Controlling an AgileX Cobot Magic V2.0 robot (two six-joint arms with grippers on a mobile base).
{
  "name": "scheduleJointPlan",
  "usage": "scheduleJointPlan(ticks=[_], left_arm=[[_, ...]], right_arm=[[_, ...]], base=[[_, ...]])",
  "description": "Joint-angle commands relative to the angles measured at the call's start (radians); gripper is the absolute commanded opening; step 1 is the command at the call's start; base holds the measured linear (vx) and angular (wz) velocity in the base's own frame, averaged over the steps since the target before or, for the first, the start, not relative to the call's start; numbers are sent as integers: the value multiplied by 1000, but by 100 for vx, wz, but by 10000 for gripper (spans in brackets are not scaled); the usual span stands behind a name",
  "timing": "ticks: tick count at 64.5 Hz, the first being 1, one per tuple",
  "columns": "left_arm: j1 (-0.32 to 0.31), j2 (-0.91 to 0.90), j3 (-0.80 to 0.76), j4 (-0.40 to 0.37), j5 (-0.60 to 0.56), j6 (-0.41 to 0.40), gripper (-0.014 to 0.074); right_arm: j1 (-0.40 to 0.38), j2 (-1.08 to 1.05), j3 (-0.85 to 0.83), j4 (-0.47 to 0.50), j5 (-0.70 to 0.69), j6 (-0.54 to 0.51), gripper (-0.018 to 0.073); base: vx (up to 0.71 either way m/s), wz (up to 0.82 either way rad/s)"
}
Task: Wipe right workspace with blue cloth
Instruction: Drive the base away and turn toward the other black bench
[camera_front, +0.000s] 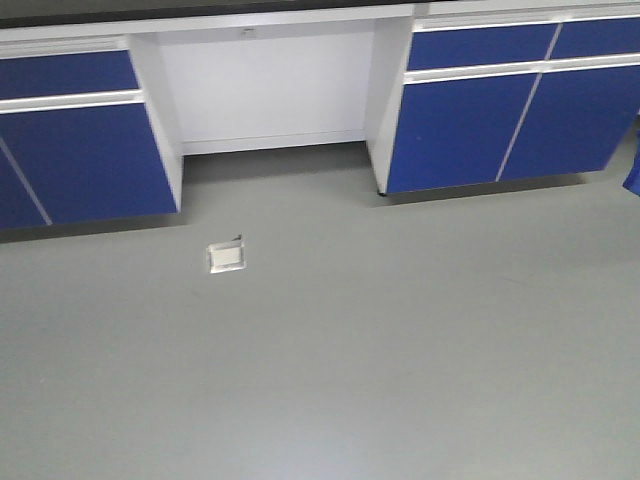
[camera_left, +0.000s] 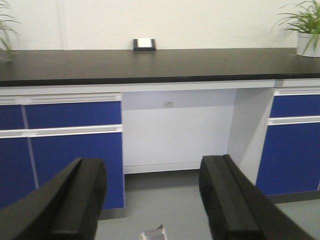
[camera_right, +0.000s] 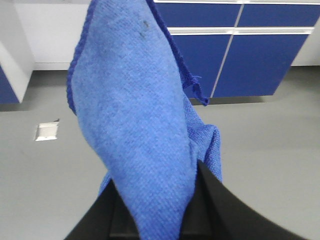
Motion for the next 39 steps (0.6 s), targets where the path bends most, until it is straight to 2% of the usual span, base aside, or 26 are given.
scheduleJointPlan(ticks=[1, 18, 39], left_arm=[[-5, 10, 31, -3, -83, -8, 523], [-5, 10, 31, -3, -83, -8, 523], [-5, 10, 31, -3, -83, -8, 523]], right_arm=[[-4, 0, -31, 0, -71, -10, 3], [-4, 0, -31, 0, -71, -10, 3], [-4, 0, -31, 0, -72, -10, 3]], base=[[18, -39], [22, -24], [33, 4]])
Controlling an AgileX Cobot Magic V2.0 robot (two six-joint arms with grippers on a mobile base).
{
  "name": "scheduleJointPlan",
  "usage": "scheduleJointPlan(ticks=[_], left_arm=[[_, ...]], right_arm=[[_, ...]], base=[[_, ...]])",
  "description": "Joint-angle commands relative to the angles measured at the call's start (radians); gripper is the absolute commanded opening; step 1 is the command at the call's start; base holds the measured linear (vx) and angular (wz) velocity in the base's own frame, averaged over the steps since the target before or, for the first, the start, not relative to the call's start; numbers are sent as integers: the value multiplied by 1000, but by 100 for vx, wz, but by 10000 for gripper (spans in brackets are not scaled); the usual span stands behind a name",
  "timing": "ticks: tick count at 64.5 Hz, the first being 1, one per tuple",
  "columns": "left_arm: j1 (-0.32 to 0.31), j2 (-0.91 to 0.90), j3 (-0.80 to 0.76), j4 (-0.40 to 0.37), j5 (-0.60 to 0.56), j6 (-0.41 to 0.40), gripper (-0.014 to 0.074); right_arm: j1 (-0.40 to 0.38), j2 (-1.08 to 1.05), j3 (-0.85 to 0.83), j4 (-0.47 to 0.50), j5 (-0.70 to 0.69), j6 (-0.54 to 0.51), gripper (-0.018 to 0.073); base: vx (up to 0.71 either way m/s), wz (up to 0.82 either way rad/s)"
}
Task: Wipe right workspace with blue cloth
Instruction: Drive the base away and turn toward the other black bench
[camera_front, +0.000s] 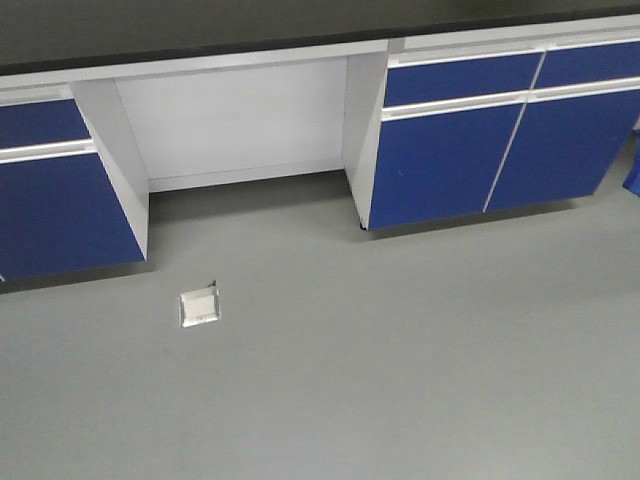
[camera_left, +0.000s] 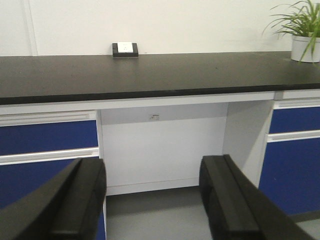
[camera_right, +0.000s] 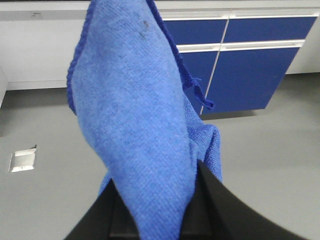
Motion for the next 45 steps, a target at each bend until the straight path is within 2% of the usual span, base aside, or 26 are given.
scheduleJointPlan(ticks=[1, 45], left_arm=[[-5, 10, 31, -3, -83, -8, 523], [-5, 10, 31, -3, -83, -8, 523]], right_arm=[[-4, 0, -31, 0, -72, -10, 3], [-4, 0, -31, 0, -72, -10, 3]], base=[[38, 11], [40, 9]])
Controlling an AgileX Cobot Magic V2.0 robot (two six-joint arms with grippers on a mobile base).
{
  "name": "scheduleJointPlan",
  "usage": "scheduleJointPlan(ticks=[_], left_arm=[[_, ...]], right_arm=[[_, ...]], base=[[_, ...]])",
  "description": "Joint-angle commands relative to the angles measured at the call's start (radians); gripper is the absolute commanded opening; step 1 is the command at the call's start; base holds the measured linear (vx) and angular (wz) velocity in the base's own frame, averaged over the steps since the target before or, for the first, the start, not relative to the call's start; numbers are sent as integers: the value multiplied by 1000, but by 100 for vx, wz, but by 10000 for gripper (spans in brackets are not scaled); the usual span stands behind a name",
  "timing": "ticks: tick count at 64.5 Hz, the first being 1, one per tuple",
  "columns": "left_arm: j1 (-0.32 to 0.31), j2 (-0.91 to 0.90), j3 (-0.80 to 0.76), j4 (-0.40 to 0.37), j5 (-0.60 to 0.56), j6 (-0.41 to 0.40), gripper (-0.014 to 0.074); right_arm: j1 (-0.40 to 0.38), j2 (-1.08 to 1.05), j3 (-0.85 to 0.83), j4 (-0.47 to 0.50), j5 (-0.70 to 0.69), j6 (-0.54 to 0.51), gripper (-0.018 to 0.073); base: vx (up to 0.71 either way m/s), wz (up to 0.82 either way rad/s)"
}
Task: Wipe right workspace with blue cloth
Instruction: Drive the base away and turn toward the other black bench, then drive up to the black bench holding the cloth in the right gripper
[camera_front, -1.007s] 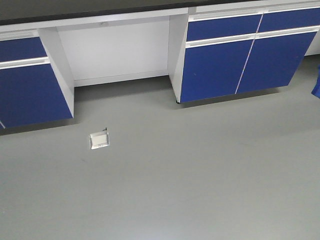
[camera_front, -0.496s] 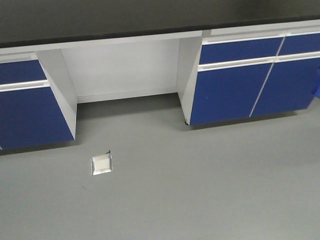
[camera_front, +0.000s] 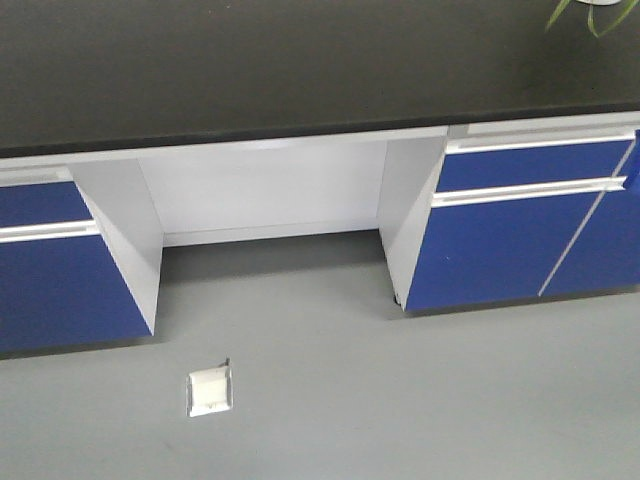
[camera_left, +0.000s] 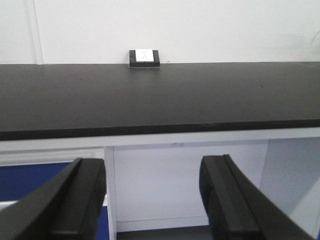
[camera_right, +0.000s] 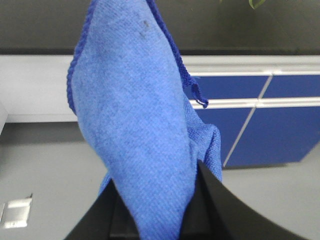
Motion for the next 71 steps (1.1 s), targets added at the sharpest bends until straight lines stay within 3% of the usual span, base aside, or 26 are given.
scheduleJointPlan(ticks=[1, 71], left_arm=[[-5, 10, 31, -3, -83, -8, 523], [-5, 10, 31, -3, -83, -8, 523]], right_arm=[[-4, 0, -31, 0, -72, -10, 3], [-4, 0, -31, 0, -72, -10, 3]], base=[[38, 9], [35, 10]])
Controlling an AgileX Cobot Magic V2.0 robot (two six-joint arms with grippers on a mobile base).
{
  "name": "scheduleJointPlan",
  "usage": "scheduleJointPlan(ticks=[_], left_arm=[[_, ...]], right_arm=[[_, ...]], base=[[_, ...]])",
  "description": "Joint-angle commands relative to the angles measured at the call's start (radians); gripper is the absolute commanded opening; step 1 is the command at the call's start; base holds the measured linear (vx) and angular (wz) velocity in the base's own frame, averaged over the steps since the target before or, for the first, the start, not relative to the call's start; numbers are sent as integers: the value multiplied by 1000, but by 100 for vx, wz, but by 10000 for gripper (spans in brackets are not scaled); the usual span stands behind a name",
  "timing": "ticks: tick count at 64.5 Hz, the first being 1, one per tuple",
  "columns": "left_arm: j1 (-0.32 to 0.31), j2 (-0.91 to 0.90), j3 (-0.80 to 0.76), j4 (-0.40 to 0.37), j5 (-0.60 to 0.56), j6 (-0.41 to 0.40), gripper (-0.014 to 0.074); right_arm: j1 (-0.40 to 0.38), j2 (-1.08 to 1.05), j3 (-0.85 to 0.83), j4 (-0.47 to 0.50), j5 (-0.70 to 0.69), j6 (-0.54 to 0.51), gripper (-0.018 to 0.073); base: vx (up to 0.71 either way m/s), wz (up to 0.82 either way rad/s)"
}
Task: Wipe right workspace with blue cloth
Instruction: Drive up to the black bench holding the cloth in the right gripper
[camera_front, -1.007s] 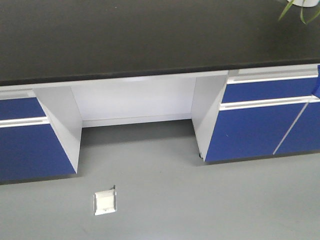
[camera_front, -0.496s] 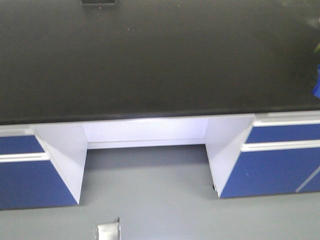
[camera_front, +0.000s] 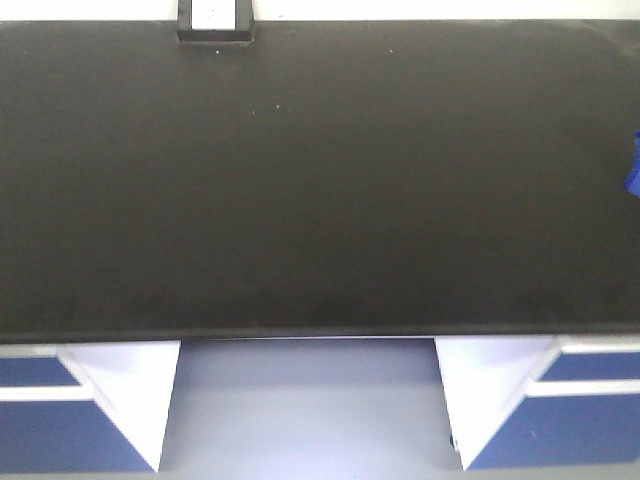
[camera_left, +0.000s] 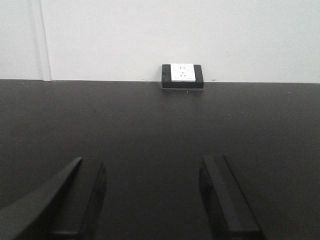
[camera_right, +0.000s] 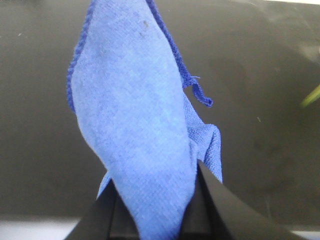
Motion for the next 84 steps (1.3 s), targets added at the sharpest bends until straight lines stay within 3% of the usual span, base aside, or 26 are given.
scheduleJointPlan(ticks=[1, 84], left_arm=[[-5, 10, 31, -3, -83, -8, 523], [-2, 15, 31, -3, -82, -8, 523]], right_arm=[[-4, 0, -31, 0, -72, -10, 3], [-4, 18, -31, 15, -75, -10, 3]], base=[[28, 6], [13, 2]])
